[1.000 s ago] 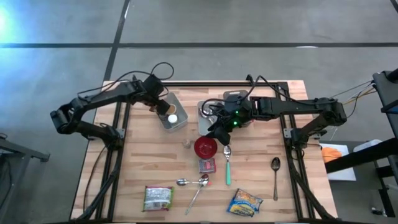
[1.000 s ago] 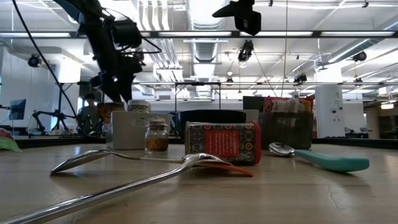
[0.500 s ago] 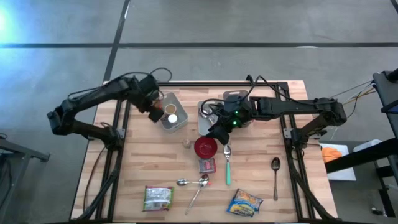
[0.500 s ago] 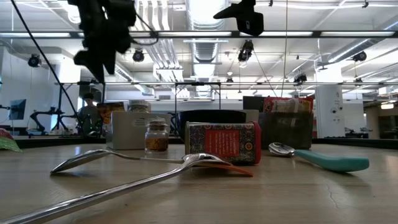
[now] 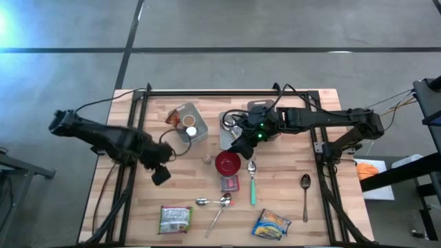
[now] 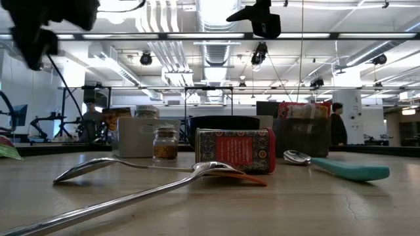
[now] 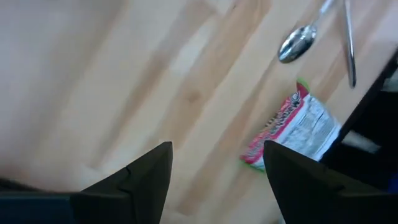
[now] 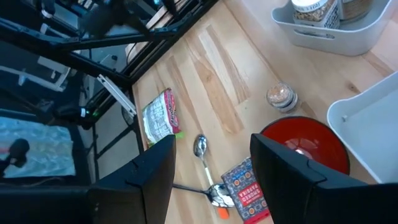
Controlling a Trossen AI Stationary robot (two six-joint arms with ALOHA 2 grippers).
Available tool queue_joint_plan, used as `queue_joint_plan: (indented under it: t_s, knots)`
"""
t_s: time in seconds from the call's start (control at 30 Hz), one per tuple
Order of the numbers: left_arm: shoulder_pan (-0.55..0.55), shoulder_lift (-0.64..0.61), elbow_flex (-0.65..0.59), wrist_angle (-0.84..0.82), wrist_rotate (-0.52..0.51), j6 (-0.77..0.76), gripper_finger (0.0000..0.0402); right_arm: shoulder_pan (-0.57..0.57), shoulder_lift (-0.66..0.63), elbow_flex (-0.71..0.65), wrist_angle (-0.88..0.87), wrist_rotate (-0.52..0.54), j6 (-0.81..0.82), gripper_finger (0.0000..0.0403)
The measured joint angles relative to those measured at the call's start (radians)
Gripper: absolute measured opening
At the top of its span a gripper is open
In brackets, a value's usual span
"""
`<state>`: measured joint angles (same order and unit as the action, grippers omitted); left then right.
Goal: Pick & Place Food Item
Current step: Put the yellow noodle pack into the black bin
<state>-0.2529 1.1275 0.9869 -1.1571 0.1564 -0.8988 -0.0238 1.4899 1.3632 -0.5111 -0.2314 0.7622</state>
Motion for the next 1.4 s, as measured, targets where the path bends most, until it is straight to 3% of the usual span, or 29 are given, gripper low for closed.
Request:
queue_joint_plan:
  t_s: [0.23, 0.57, 0.77, 0.93, 1.4]
  knots:
    - [-0.184, -0.007, -0.138, 0.176, 0.032, -0.469, 0.0253, 0.0, 0.0, 0.0, 0.001, 0.014, 0.025, 0.0203]
    - [-0.314, -0.006, -0.285, 0.417, 0.128, -0.807, 0.0253, 0.0, 0.0, 0.0, -0.008, 0.015, -0.012, 0.0203]
    - [-0.379, -0.004, -0.367, 0.594, 0.123, -0.951, 0.0253, 0.013, 0.0, 0.0, -0.01, -0.001, -0.05, 0.0203]
    - [-0.423, -0.004, -0.459, 0.779, 0.051, -1.057, 0.0253, 0.028, 0.0, 0.0, -0.01, -0.004, -0.066, 0.0203]
    - [-0.462, 0.154, -0.476, 0.879, 0.057, -1.095, 0.0253, 0.033, -0.002, 0.0, -0.008, -0.005, -0.032, 0.0203]
